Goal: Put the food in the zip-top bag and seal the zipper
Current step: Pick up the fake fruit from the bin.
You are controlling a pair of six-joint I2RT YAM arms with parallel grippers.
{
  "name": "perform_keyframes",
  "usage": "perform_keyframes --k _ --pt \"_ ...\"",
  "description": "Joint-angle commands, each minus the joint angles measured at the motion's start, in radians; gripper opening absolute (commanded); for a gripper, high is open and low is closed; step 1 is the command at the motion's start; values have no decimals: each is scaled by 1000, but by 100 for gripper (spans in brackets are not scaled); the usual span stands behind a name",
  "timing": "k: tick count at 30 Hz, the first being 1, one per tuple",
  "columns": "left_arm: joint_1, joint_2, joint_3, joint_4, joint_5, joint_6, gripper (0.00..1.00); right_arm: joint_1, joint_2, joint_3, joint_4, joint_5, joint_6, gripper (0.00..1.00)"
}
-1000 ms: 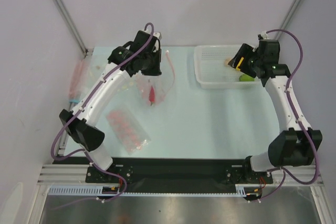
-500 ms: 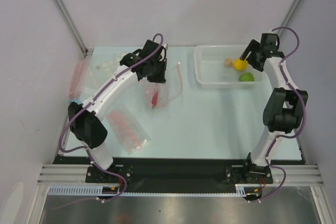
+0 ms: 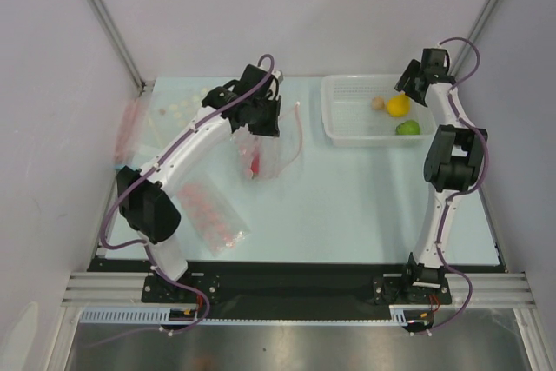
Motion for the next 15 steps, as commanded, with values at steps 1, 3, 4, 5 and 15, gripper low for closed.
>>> perform_keyframes --k 1,3,4,5,15 --pt "-4 10 65 4 3 9 0 12 46 130 -16 62 -39 73" --pt "-4 21 80 -3 -2 15 0 15 89 161 -29 72 -53 73" --pt "-4 24 88 -7 -3 15 0 23 100 178 -37 90 -57 73" --pt "-4 27 97 -7 -5 17 0 24 104 181 -39 95 -65 73" --pt "-4 36 111 -12 -8 15 0 61 124 142 -28 132 -77 59"
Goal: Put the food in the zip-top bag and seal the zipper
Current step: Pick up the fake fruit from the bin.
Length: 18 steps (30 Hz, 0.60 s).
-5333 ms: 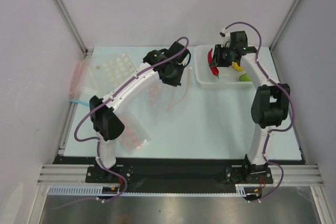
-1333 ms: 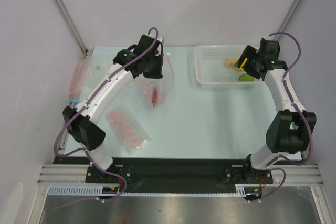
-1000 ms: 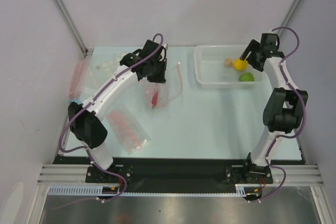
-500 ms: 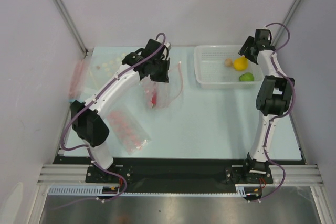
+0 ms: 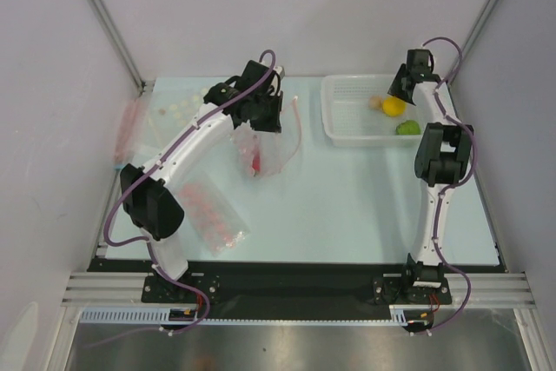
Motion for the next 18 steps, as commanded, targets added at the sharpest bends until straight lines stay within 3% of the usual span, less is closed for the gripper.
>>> perform_keyframes --k 1,2,3,8,18 --pt "-4 -2 46 -2 -6 15 0 11 -6 6 18 39 -13 54" --pt "-4 -5 41 0 -8 16 0 11 -9 3 18 40 -12 51" --pt "-5 -6 39 -2 -11 18 0 12 -15 -11 22 42 -13 39" --pt "-4 -17 32 -2 -16 19 0 16 -93 -66 62 44 -32 25" --pt "-14 -28 41 -10 -26 15 0 29 -380 -278 88 -91 -18 17"
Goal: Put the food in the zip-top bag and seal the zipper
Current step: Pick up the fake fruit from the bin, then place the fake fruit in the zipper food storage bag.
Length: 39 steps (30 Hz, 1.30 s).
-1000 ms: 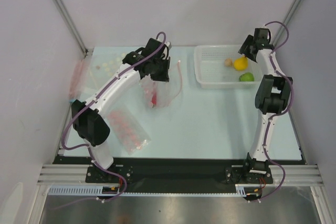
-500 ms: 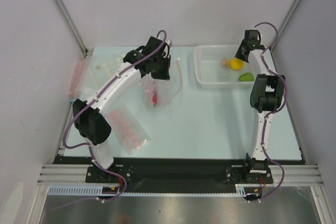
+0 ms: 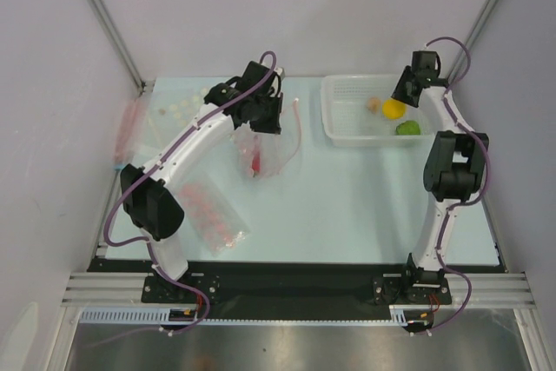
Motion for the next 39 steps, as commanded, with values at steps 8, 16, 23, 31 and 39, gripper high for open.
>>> perform_keyframes --k 8,16,23,31,39 --pt "-47 -26 53 -10 -19 1 0 84 -493 -268 15 -210 51 15" --pt "-72 1 119 -49 -12 -9 0 308 -761 -441 38 -320 121 14" --pt "-104 20 161 -64 -2 -21 0 417 -866 -491 83 -366 193 12" --pt "-135 27 167 -56 8 -44 0 466 -913 -509 84 -369 220 11" --pt "-150 24 216 -84 21 -68 0 488 -944 -652 119 -337 232 8"
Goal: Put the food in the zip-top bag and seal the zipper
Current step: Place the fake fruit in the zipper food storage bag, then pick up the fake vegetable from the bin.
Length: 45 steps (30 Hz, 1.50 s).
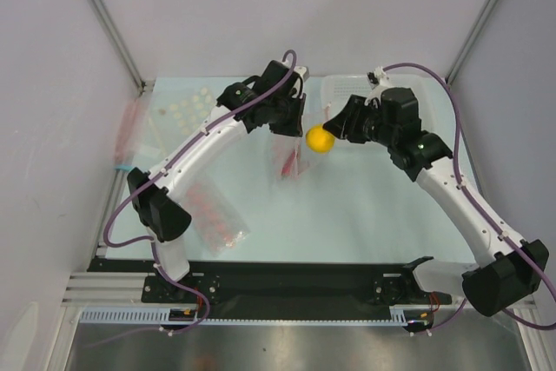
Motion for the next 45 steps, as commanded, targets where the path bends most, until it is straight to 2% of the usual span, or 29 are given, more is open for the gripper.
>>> perform_keyframes --k 1,10,12,14,17,23,29,34,41,45 --pt "-11 -7 68 -10 22 -30 0 23 -21 -44 41 31 17 8" --pt "-13 -10 111 -24 84 -76 0 55 32 -58 44 107 43 10" --pt "-13 -9 109 -22 90 -81 0 70 55 -48 61 91 48 30" --pt "-11 -7 111 -24 88 -87 0 76 71 -28 52 92 43 54" --pt "1 -4 109 -27 74 -87 0 76 71 15 10 130 9 67" --pt "58 -15 105 -33 59 -67 0 -2 65 101 -42 127 -29 72" --pt "101 2 158 -79 -8 4 0 -173 100 127 -39 80 -44 68" --pt "134 27 224 -116 -28 44 0 -269 213 149 -10 89 -76 68" --pt "180 45 241 -125 -94 51 1 -335 459 267 25 153 -115 77" --pt "209 47 260 -142 -153 62 0 -353 589 351 42 199 -150 79"
